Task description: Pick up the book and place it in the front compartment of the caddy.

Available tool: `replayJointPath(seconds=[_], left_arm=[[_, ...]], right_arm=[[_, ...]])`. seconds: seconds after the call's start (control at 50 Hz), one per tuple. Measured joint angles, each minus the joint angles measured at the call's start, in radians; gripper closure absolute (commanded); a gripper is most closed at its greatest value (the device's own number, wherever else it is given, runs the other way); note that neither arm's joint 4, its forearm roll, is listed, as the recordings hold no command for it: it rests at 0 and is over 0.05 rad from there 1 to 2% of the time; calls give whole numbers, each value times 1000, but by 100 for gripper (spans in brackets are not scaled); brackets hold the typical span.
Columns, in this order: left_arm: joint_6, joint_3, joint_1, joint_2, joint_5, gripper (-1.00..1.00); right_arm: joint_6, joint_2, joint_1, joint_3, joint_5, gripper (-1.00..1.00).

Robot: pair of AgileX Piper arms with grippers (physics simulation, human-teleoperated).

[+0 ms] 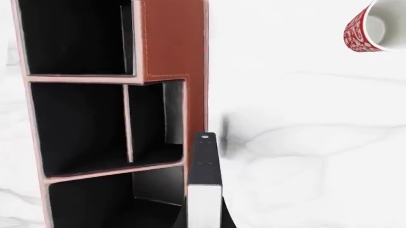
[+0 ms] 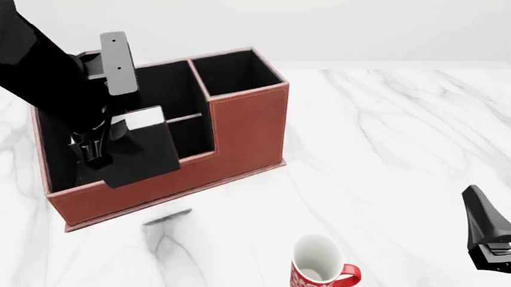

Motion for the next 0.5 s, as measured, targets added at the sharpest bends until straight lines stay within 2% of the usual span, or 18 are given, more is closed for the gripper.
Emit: replayJointPath(seconds=[0.5], left_arm=[[151, -177, 107, 54, 28, 100]], right_arm=[[0, 0, 0, 0, 0, -100]])
